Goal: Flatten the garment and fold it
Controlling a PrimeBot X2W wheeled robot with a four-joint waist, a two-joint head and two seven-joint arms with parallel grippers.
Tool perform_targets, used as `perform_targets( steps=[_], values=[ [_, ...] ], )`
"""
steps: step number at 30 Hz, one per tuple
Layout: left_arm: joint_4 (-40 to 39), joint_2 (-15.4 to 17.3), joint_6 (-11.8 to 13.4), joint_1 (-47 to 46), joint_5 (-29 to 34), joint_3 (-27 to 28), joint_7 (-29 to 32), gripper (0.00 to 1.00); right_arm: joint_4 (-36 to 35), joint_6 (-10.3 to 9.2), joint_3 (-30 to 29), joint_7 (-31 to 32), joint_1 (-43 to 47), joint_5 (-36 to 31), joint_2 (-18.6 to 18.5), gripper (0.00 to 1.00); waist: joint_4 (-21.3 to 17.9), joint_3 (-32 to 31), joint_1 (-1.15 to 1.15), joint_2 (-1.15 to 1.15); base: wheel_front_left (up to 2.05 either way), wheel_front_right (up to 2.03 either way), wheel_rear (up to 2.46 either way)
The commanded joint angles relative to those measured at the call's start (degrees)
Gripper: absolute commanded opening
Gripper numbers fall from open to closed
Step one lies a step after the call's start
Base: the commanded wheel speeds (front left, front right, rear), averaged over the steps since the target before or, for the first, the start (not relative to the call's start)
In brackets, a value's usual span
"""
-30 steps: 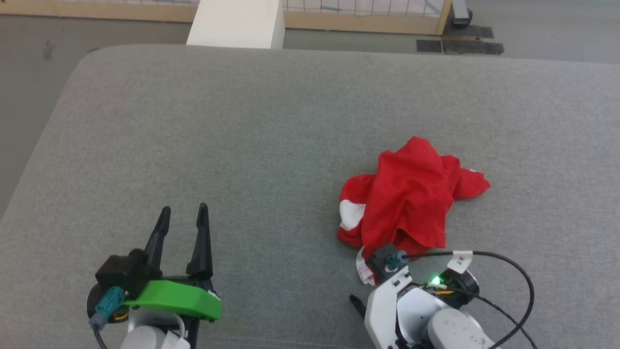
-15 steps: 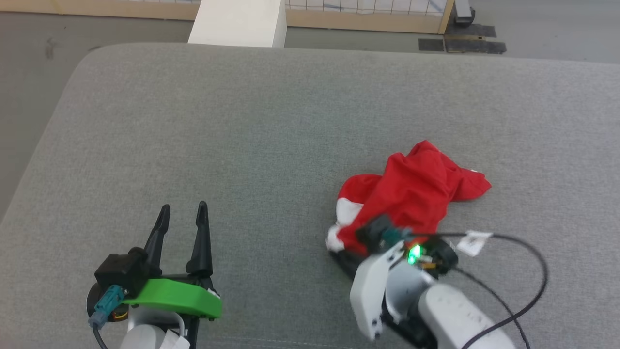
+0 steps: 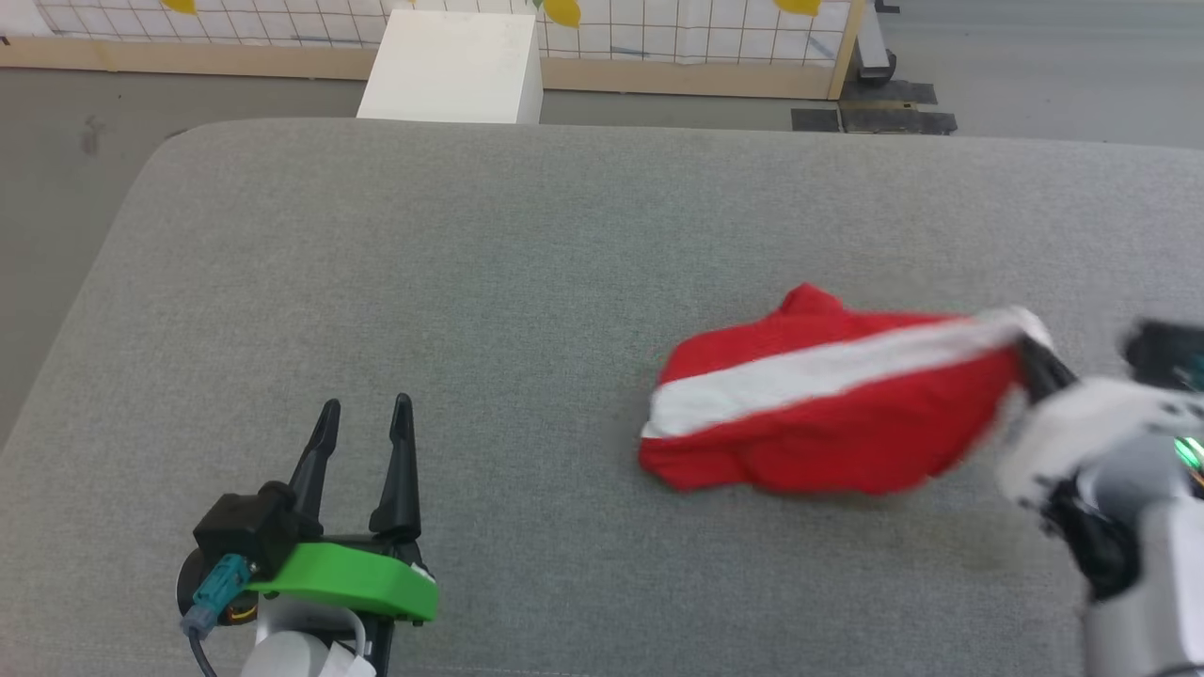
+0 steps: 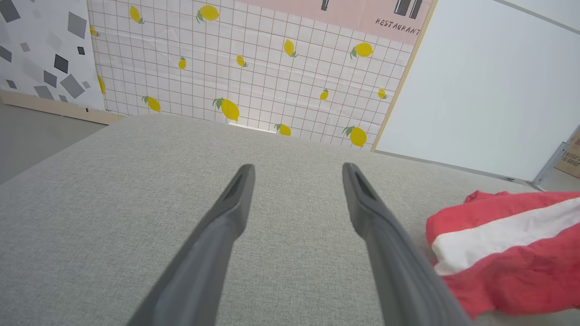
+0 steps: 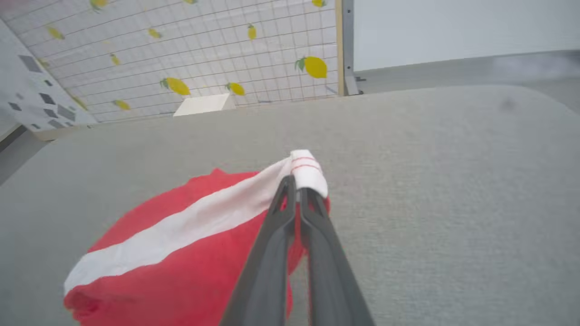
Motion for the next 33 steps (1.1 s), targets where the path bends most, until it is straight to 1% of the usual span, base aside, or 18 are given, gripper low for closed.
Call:
perform_targets(
  steps=[1, 4, 7, 8, 9, 12, 14, 17, 19, 21, 23, 26, 28, 31, 33],
  values=[
    [0.0, -0.2, 0.3, 0.1, -0.3, -0.2, -0.2, 1.00, 1.5, -0.08, -3.2, 0.9, 1.4, -1.4, 0.0, 0.00, 0.0, 0.0, 0.00, 0.00, 0.00, 0.00, 0.00],
    [0.0, -0.2, 0.3, 0.3, -0.3, -0.2, -0.2, 1.00, 5.0, -0.08, -9.6, 2.7, 3.4, -3.6, 0.0, 0.00, -0.1, 0.1, 0.00, 0.00, 0.00, 0.00, 0.00],
    [-0.1, -0.2, 0.3, 0.5, -0.2, 0.0, -0.2, 1.00, 8.8, -0.08, -12.7, 4.2, 4.7, -4.3, 0.0, 0.00, -0.6, 0.2, 0.00, 0.00, 0.00, 0.00, 0.00],
    [-0.1, -0.2, 0.3, 0.5, -0.2, 0.0, -0.2, 1.00, 9.5, -0.08, -12.8, 4.1, 4.9, -4.2, 0.0, 0.29, -0.8, 0.2, 0.00, 0.00, 0.00, 0.00, 0.00],
    [-0.1, -0.2, 0.3, 0.6, -0.1, 0.1, -0.2, 1.00, 10.1, -0.08, -12.8, 3.6, 5.0, -4.0, 0.0, 1.00, -1.0, 0.2, 0.00, 0.00, 0.00, 0.00, 0.00],
    [0.0, -0.2, 0.3, 0.6, 0.1, 0.1, -0.2, 1.00, 10.0, -0.08, -12.2, 0.5, 5.4, -4.1, 0.0, 1.00, -1.8, 0.0, 0.00, 0.00, 0.00, 0.00, 0.00],
    [0.1, -0.2, 0.2, 0.6, 0.2, 0.0, -0.2, 1.00, 8.6, -0.08, -11.0, -2.7, 5.9, -3.6, 0.0, 1.00, -2.2, -0.2, 0.00, 0.00, 0.00, 0.00, 0.00],
    [0.2, -0.2, 0.2, 0.7, 0.2, -0.2, -0.2, 1.00, 3.2, -0.08, -8.3, -10.4, 8.0, -6.3, 0.0, 1.00, -2.9, -0.8, 0.00, 0.00, 0.00, 0.00, 0.00],
    [0.2, -0.2, 0.1, 0.8, 0.3, -0.6, -0.2, 1.00, -0.6, -0.08, -6.6, -15.5, 10.0, -6.7, 0.0, 1.00, -3.4, -1.2, 0.00, 0.00, 0.00, 0.00, 0.00],
    [0.2, -0.2, 0.0, 0.9, 0.2, -1.4, -0.2, 1.00, -3.7, -0.08, -4.5, -19.4, 12.4, -6.5, 0.0, 1.00, -3.7, -1.5, 0.00, 0.00, 0.00, 0.00, 0.00],
    [0.2, -0.2, -0.1, 0.7, 0.2, -3.2, -0.2, 1.00, -5.5, -0.08, -2.4, -21.7, 14.7, -5.3, 0.0, 1.00, -4.1, -1.7, 0.00, 0.00, 0.00, 0.00, 0.00],
    [0.9, -0.2, -0.3, -0.3, -0.1, -8.8, -0.2, 1.00, -7.0, -0.08, 0.8, -23.2, 17.3, -4.0, 0.0, 1.00, -4.6, -1.8, 0.00, 0.00, 0.00, 0.00, 0.00],
    [2.2, -0.2, -0.4, -1.7, -0.2, -14.2, 0.0, 1.00, -7.7, -0.08, 2.7, -23.7, 18.2, -3.4, 0.0, 1.00, -5.2, -1.7, 0.00, 0.00, 0.00, 0.00, 0.00],
    [5.1, 0.0, -0.5, -5.3, -0.6, -24.5, 3.5, 1.00, -8.2, -0.08, 4.4, -23.7, 18.7, -2.6, 0.0, 1.00, -6.0, -1.5, 0.00, 0.00, 0.00, 0.00, 0.00],
    [7.3, 0.5, -0.5, -8.1, -1.9, -30.8, 6.9, 1.00, -8.3, -0.08, 5.2, -23.5, 18.6, -2.3, 0.0, 1.00, -6.6, -1.3, 0.00, 0.00, 0.00, 0.00, 0.00]
  ],
)
